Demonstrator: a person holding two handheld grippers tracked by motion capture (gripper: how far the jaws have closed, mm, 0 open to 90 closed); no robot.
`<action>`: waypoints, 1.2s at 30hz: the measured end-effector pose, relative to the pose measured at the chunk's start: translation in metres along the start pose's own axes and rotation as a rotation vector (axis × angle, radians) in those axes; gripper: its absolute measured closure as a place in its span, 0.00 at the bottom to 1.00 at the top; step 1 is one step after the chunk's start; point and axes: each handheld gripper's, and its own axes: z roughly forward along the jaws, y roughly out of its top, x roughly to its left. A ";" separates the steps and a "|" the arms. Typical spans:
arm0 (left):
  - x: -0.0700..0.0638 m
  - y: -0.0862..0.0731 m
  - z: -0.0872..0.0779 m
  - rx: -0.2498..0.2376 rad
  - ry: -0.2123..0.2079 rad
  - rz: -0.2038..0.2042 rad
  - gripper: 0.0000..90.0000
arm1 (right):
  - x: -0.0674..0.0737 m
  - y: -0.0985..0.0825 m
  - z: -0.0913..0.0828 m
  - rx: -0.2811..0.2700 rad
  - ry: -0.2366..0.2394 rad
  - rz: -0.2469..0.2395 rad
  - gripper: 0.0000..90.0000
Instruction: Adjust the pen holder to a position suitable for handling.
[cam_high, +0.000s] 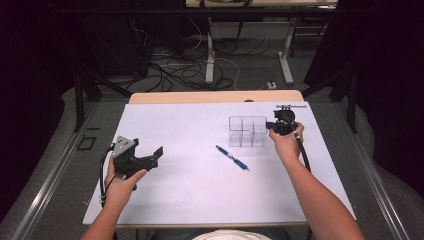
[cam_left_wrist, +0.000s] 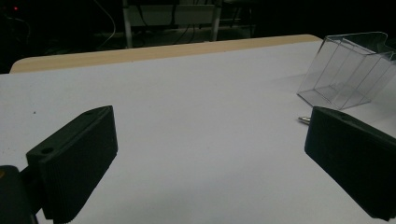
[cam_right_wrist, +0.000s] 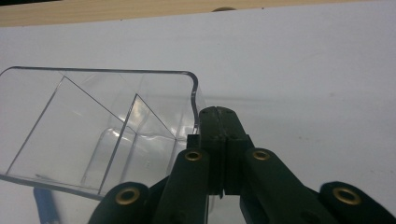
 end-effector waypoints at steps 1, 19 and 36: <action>0.000 0.000 0.000 0.000 0.000 0.000 0.03 | 0.001 0.000 0.001 -0.004 0.006 -0.001 1.00; 0.001 0.000 0.001 0.000 0.002 -0.005 0.03 | 0.031 -0.003 0.011 0.009 0.068 -0.005 1.00; 0.001 0.000 0.001 0.000 0.001 -0.004 0.03 | 0.048 -0.004 0.019 0.005 0.101 -0.036 1.00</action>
